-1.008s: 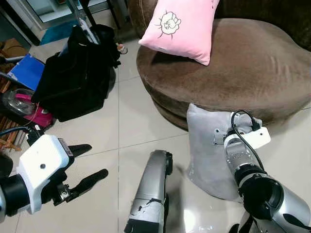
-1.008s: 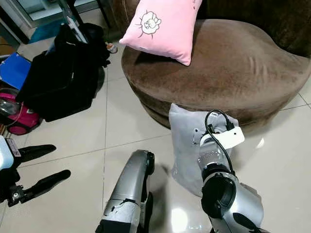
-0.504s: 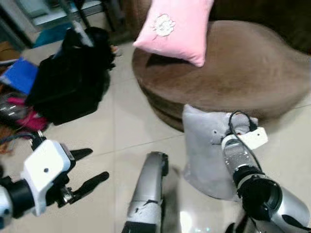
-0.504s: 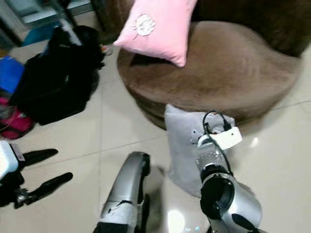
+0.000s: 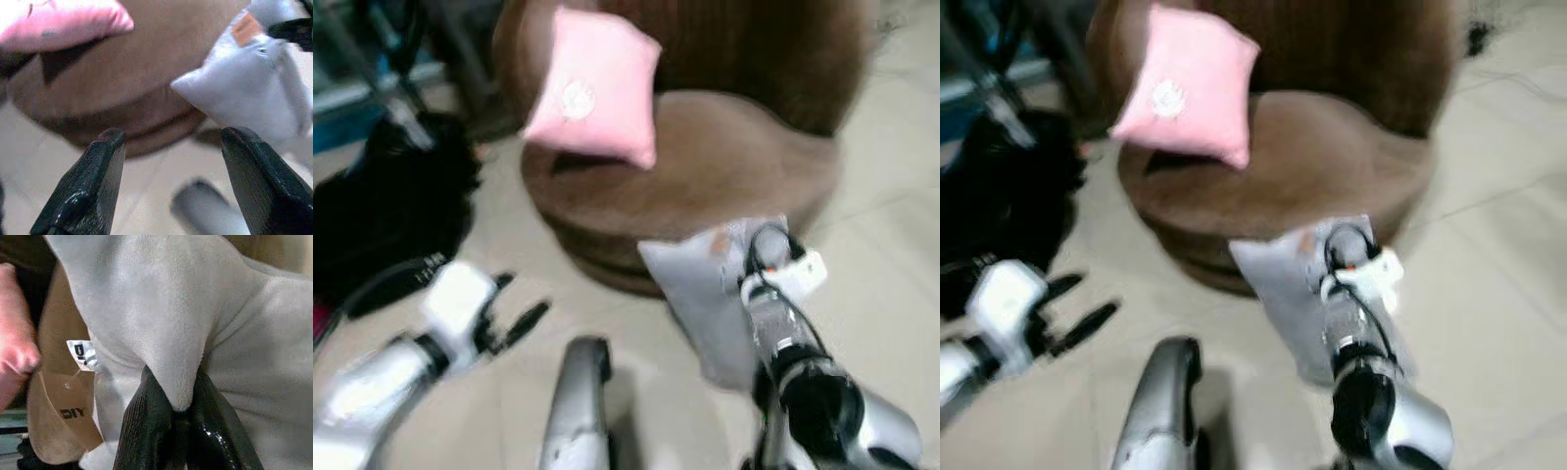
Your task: Move the pillow to the sofa from floor
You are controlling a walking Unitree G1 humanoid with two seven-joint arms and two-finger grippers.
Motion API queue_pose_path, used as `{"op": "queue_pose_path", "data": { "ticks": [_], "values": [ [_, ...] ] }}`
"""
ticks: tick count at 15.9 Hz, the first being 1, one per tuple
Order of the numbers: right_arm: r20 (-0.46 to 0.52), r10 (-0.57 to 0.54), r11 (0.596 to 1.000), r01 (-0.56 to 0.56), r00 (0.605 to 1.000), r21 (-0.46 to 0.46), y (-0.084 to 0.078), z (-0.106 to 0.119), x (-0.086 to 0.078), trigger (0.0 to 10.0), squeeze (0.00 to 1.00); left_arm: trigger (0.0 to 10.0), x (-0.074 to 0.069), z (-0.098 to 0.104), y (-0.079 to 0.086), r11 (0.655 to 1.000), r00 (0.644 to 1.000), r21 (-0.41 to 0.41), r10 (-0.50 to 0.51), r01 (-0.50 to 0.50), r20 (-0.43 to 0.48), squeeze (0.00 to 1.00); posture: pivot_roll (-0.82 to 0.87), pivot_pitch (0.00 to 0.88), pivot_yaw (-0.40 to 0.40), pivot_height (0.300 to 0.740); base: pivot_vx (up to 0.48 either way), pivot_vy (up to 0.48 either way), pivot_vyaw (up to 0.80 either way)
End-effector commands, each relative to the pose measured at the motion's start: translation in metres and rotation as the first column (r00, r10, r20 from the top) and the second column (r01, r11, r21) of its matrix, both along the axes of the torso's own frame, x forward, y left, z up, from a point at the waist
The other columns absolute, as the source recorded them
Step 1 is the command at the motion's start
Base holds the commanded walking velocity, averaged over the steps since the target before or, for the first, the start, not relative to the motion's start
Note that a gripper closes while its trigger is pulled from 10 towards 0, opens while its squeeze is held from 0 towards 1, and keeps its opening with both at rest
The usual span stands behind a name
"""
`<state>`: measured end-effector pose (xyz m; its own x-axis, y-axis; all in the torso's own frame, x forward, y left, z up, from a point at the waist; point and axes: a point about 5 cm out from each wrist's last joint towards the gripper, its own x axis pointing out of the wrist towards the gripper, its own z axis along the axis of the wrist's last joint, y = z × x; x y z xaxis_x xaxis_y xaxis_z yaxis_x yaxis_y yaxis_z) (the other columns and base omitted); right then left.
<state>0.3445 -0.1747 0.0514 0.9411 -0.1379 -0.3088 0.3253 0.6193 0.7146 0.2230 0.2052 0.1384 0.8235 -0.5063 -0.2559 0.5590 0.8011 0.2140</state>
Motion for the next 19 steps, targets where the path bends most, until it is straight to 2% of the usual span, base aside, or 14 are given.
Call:
{"op": "queue_pose_path", "data": {
  "ticks": [1,3,4,5,7,8,9,10,12,14,15,19],
  "values": [
    [0.114,0.046,0.997,-0.039,0.992,-0.060,0.000,0.021,0.011,0.0,0.00,10.0,0.011,-0.008,0.000,0.998,1.000,0.057,0.018,-0.020,0.025,0.00,0.01,0.000,0.116,0.494,0.000,0.000,0.00],
    [0.185,0.029,0.999,-0.021,0.982,-0.048,-0.003,0.036,0.017,0.0,0.00,10.0,0.026,-0.006,-0.006,0.998,0.998,0.058,0.014,-0.017,0.061,0.00,-0.03,0.000,0.118,0.494,0.000,0.000,0.00],
    [0.265,0.039,0.998,-0.025,0.963,-0.054,0.000,0.055,0.020,0.0,0.00,10.0,0.037,0.001,-0.013,0.998,0.992,0.062,0.014,-0.022,0.122,0.00,-0.04,0.000,0.111,0.494,0.000,0.000,0.00],
    [0.287,0.049,0.998,-0.033,0.957,-0.060,0.002,0.061,0.020,0.0,0.00,10.0,0.040,0.002,-0.014,0.998,0.990,0.065,0.013,-0.022,0.138,0.00,-0.04,0.000,0.111,0.494,0.000,0.000,0.00],
    [0.371,0.153,0.976,-0.082,0.916,-0.201,0.014,0.089,0.010,0.0,0.00,10.0,0.052,0.005,-0.018,0.996,0.977,-0.001,0.092,-0.093,0.193,0.00,-0.07,0.000,0.109,0.494,0.000,0.000,0.00],
    [0.374,0.184,0.962,-0.088,0.909,-0.257,0.019,0.097,0.001,0.0,0.00,10.0,0.054,0.000,-0.016,0.988,0.968,-0.025,0.152,-0.150,0.198,0.00,-0.07,0.000,0.106,0.494,0.000,0.000,0.00],
    [0.375,0.202,0.956,-0.099,0.905,-0.276,0.022,0.100,-0.002,0.0,0.00,10.0,0.055,-0.002,-0.015,0.984,0.963,-0.033,0.179,-0.176,0.202,0.00,-0.07,0.000,0.101,0.494,0.000,0.000,0.00],
    [0.334,0.245,0.929,-0.121,0.910,-0.351,0.025,0.106,-0.008,10.0,0.00,10.0,0.059,-0.003,-0.014,0.967,0.947,-0.070,0.255,-0.245,0.197,0.00,-0.05,0.000,0.087,0.494,0.000,0.000,0.00],
    [0.384,0.299,0.919,-0.155,0.873,-0.363,0.031,0.117,-0.015,10.0,0.00,10.0,0.065,0.002,-0.017,0.955,0.930,-0.089,0.295,-0.282,0.218,0.00,-0.04,0.000,0.073,0.494,0.000,0.000,0.00],
    [0.359,0.327,0.905,-0.180,0.874,-0.385,0.035,0.116,-0.017,10.0,0.00,10.0,0.069,0.006,-0.021,0.947,0.903,-0.082,0.320,-0.309,0.286,0.00,-0.03,0.000,0.070,0.504,0.000,0.000,0.00],
    [0.336,0.327,0.897,-0.179,0.883,-0.404,0.038,0.118,-0.018,10.0,0.00,10.0,0.069,0.004,-0.026,0.954,0.904,-0.046,0.295,-0.296,0.309,0.00,-0.03,0.000,0.070,0.519,0.000,0.000,0.00],
    [0.329,0.351,0.887,-0.199,0.877,-0.416,0.044,0.123,-0.020,10.0,0.00,10.0,0.066,0.004,-0.027,0.951,0.902,-0.075,0.310,-0.301,0.302,0.00,-0.01,0.000,0.050,0.564,0.000,0.000,0.00]
  ]
}}
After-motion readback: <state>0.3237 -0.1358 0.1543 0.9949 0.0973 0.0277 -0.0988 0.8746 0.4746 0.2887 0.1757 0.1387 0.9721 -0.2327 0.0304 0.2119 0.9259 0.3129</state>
